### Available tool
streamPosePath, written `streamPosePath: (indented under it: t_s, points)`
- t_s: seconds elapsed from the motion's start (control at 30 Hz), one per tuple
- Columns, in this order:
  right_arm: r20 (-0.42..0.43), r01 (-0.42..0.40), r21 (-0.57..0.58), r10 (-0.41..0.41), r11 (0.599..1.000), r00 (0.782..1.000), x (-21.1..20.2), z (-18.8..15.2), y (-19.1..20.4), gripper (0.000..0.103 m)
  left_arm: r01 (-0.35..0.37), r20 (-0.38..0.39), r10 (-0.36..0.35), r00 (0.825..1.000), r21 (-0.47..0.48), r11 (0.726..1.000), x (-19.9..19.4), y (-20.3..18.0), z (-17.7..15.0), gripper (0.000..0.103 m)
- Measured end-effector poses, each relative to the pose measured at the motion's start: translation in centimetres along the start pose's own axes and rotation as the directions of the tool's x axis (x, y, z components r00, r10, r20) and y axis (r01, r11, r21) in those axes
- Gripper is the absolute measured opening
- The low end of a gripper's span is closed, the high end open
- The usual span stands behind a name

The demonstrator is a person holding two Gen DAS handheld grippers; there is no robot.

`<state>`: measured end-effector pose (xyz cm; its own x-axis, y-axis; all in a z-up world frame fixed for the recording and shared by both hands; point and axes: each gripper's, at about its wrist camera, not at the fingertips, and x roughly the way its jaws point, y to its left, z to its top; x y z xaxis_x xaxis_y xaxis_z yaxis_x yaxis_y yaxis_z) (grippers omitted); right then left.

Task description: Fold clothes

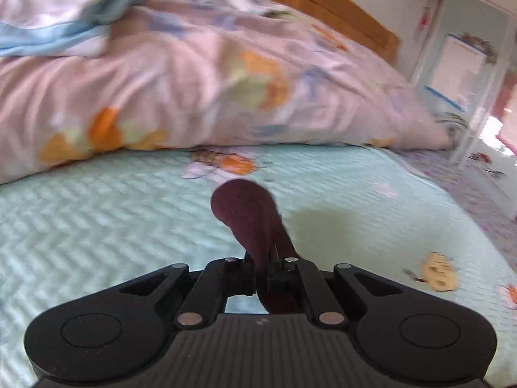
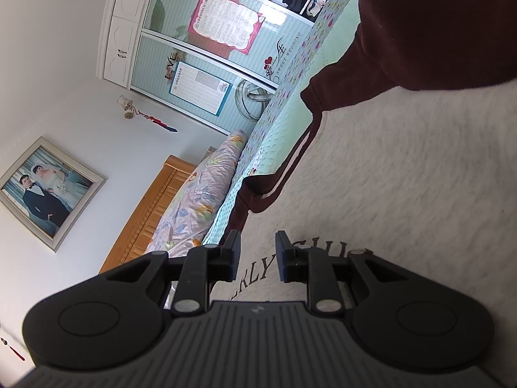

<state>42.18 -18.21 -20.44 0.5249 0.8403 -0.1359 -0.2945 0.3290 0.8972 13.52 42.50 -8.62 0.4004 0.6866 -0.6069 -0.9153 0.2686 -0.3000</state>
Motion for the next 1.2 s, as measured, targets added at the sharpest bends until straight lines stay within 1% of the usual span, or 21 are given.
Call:
streamPosePath:
  t_s: [0.07, 0.2, 0.33, 0.5, 0.6, 0.63, 0.67, 0.7, 0.73, 0.77, 0.8, 0.83, 0.87, 0.9, 0.97, 1.03, 1.07, 1.1, 1.13, 1.17, 1.2]
  points:
    - [-0.001, 0.001, -0.002, -0.001, 1.0, 1.0, -0.1, 0.0, 0.0, 0.025, 0.025, -0.058, -0.025, 0.998, -0.007, 1.0, 1.2, 0.9, -1.1, 0.006]
    - [-0.001, -0.001, 0.0, 0.001, 1.0, 1.0, -0.1, 0.0, 0.0, 0.025, 0.029, -0.08, -0.031, 0.996, -0.024, 0.999, 1.0, 1.9, -1.2, 0.013]
    - [-0.001, -0.002, 0.001, 0.002, 1.0, 1.0, -0.1, 0.0, 0.0, 0.025, -0.054, -0.135, 0.05, 0.99, -0.028, 0.998, -0.6, 2.7, -0.9, 0.025]
    - [-0.001, -0.006, 0.003, 0.006, 1.0, 1.0, 0.0, 0.0, 0.0, 0.026, -0.083, -0.19, 0.083, 0.978, 0.01, 0.997, -1.8, 4.4, -0.3, 0.036]
    - [0.0, -0.005, 0.003, 0.005, 1.0, 1.0, 0.0, 0.0, 0.0, 0.026, -0.178, -0.165, 0.173, 0.971, -0.017, 0.984, -4.0, 5.5, -0.1, 0.035]
    - [0.0, -0.005, 0.003, 0.005, 1.0, 1.0, 0.1, 0.0, 0.0, 0.026, -0.196, -0.132, 0.192, 0.973, -0.019, 0.98, -4.8, 5.6, 0.0, 0.036]
    - [0.0, -0.005, 0.003, 0.005, 1.0, 1.0, 0.1, 0.0, 0.1, 0.026, -0.19, -0.07, 0.189, 0.979, -0.005, 0.982, -5.5, 5.4, 0.3, 0.04]
    - [-0.001, -0.005, 0.003, 0.005, 1.0, 1.0, 0.1, 0.1, 0.1, 0.026, -0.169, -0.038, 0.169, 0.985, 0.016, 0.985, -5.6, 5.1, 0.6, 0.052]
    - [-0.001, -0.004, 0.002, 0.004, 1.0, 1.0, 0.2, 0.1, 0.1, 0.026, -0.125, -0.047, 0.127, 0.991, 0.046, 0.991, -4.8, 4.7, 1.0, 0.061]
    - [0.0, -0.005, 0.002, 0.005, 1.0, 1.0, 0.2, 0.1, 0.1, 0.026, -0.081, -0.058, 0.085, 0.995, 0.076, 0.994, -4.1, 4.3, 1.4, 0.077]
    - [0.0, -0.005, 0.002, 0.005, 1.0, 1.0, 0.2, 0.1, 0.1, 0.026, -0.038, -0.082, 0.045, 0.996, 0.091, 0.995, -2.9, 3.9, 1.8, 0.079]
    - [0.0, -0.005, 0.002, 0.005, 1.0, 1.0, 0.2, 0.1, 0.1, 0.026, -0.017, -0.104, 0.025, 0.994, 0.082, 0.997, -1.6, 3.8, 2.2, 0.077]
    - [0.0, -0.004, 0.002, 0.004, 1.0, 1.0, 0.2, 0.1, 0.1, 0.026, -0.017, -0.107, 0.024, 0.994, 0.074, 0.997, -0.6, 3.8, 2.5, 0.077]
    - [0.0, -0.004, 0.001, 0.004, 1.0, 1.0, 0.2, 0.1, 0.1, 0.026, -0.009, -0.117, 0.018, 0.993, 0.075, 0.997, 0.5, 3.8, 2.8, 0.082]
    - [0.0, -0.003, 0.001, 0.003, 1.0, 1.0, 0.2, 0.1, 0.1, 0.026, -0.012, -0.16, 0.027, 0.987, 0.091, 0.996, 2.3, 3.8, 2.9, 0.082]
    - [0.0, -0.003, 0.0, 0.003, 1.0, 1.0, 0.2, 0.1, 0.1, 0.026, 0.008, -0.176, 0.011, 0.984, 0.11, 0.994, 3.4, 3.7, 2.8, 0.09]
    - [0.0, -0.002, 0.0, 0.002, 1.0, 1.0, 0.2, 0.1, 0.1, 0.026, 0.045, -0.181, -0.023, 0.983, 0.12, 0.992, 3.6, 3.5, 2.6, 0.101]
    - [0.0, -0.002, 0.0, 0.002, 1.0, 1.0, 0.1, 0.1, 0.0, 0.026, 0.093, -0.195, -0.067, 0.979, 0.127, 0.988, 3.9, 3.2, 2.5, 0.102]
    - [0.0, -0.001, -0.001, 0.001, 1.0, 1.0, 0.1, 0.1, 0.1, 0.026, 0.144, -0.211, -0.113, 0.971, 0.137, 0.98, 4.0, 2.9, 2.3, 0.102]
    - [0.0, 0.0, -0.002, 0.0, 1.0, 1.0, 0.1, 0.1, 0.1, 0.026, 0.166, -0.224, -0.127, 0.966, 0.169, 0.972, 4.2, 2.3, 2.1, 0.101]
    - [0.0, 0.001, -0.003, -0.001, 1.0, 1.0, 0.1, 0.1, 0.1, 0.026, 0.156, -0.229, -0.104, 0.968, 0.224, 0.962, 4.2, 1.4, 1.8, 0.09]
